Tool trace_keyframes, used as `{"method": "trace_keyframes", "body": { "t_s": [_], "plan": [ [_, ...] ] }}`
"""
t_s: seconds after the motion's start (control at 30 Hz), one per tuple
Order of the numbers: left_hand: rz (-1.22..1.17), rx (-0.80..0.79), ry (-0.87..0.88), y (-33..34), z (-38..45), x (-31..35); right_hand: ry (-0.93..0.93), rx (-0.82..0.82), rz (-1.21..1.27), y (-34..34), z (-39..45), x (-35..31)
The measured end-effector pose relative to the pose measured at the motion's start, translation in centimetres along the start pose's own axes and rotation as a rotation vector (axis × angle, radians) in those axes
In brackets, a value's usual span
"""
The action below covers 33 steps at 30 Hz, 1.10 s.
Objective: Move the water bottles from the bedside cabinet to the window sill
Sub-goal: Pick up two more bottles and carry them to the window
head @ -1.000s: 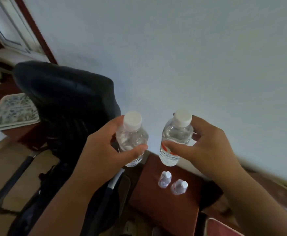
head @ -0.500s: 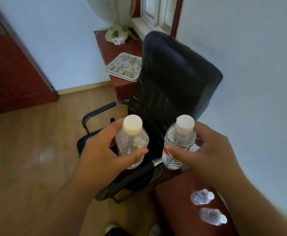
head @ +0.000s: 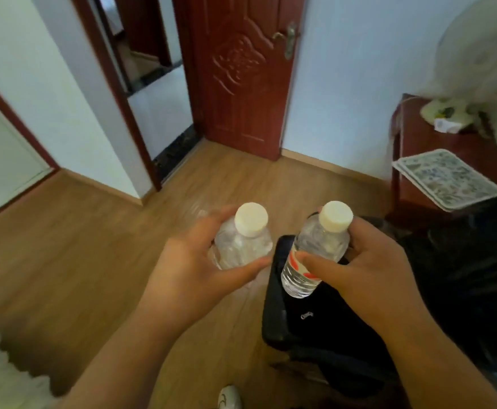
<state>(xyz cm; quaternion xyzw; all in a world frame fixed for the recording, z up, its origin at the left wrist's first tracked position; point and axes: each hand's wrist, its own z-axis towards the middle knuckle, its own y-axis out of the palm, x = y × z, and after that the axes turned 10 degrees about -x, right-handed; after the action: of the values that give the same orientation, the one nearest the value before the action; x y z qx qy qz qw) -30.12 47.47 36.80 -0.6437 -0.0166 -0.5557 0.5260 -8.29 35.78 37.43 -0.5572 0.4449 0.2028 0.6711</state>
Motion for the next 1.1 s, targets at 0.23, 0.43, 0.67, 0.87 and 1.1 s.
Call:
{"method": "trace_keyframes", "body": {
  "t_s": [0.23,0.43,0.67,0.87,1.1],
  "plan": [
    [0.107,0.343,-0.316,-4.8,-8.2,-2.9,-0.159,-0.346,-0.065,7.4,5.0,-5.2],
    [0.009,0.623,-0.543,-4.8,-14.7,-1.5,-0.333,-0.657,-0.085,11.4,5.2,-8.3],
    [-0.048,0.817,-0.733,-1.4,-19.6,1.4,-0.526,-0.857,-0.151,13.8,3.4,-8.0],
    [-0.051,0.902,-0.791,0.7,-21.0,3.7,-0.58,-0.985,-0.143,14.3,2.8,-7.8],
    [-0.027,0.906,-0.816,0.3,-22.4,3.6,-0.586,-1.028,-0.128,15.8,2.4,-9.1]
  ]
}}
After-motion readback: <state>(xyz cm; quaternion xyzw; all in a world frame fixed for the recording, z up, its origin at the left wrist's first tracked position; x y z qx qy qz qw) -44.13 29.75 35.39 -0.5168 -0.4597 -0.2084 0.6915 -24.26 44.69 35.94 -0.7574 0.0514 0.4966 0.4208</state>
